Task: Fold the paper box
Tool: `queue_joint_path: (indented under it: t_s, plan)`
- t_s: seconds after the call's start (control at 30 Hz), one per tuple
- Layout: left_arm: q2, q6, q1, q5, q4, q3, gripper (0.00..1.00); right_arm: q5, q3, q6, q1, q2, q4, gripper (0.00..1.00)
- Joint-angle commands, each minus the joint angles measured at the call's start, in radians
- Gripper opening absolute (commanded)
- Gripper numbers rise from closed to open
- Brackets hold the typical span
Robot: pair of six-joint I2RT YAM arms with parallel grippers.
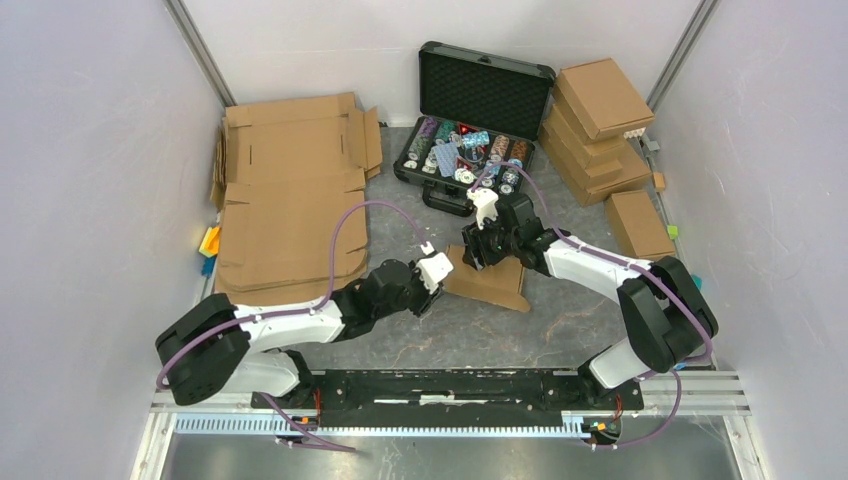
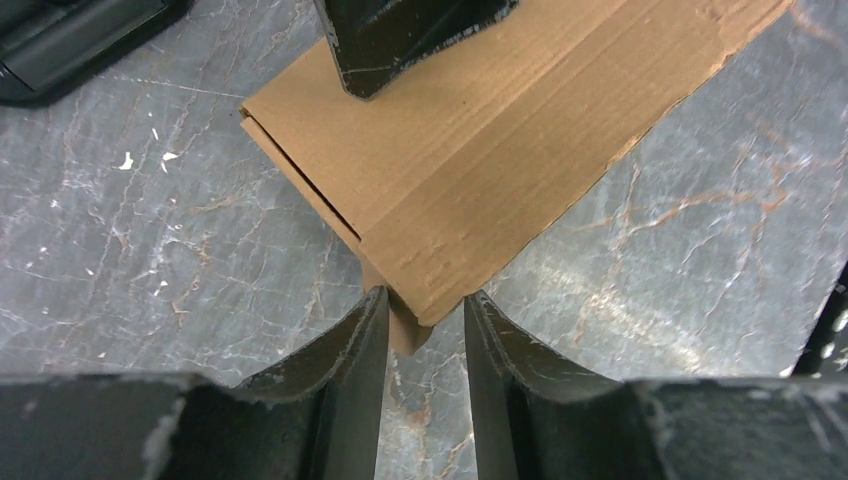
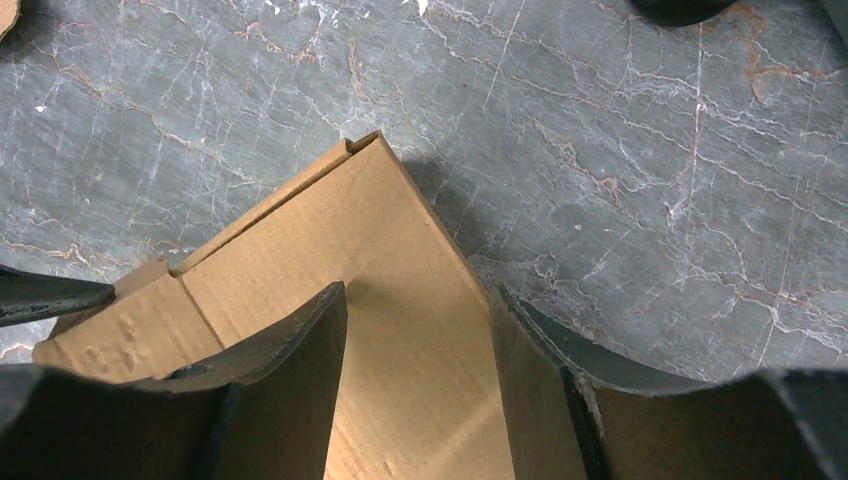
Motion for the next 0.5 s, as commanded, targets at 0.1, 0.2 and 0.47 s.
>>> queue_joint_path:
  t_s: [0.1,0.2,0.47]
  plan:
    - [0.018,-0.205,0.028,-0.009,-0.105,0.105,0.39,0.005,-0.017,0.001,0.01,-0.003,-0.008,0.59]
    - [0.014,-0.254,0.047,0.002,-0.139,0.13,0.35,0.009,-0.019,0.0,0.012,-0.002,-0.009,0.59]
    - [0.011,-0.283,0.05,0.02,-0.238,0.168,0.48,0.036,-0.055,-0.021,0.044,-0.038,-0.009,0.7]
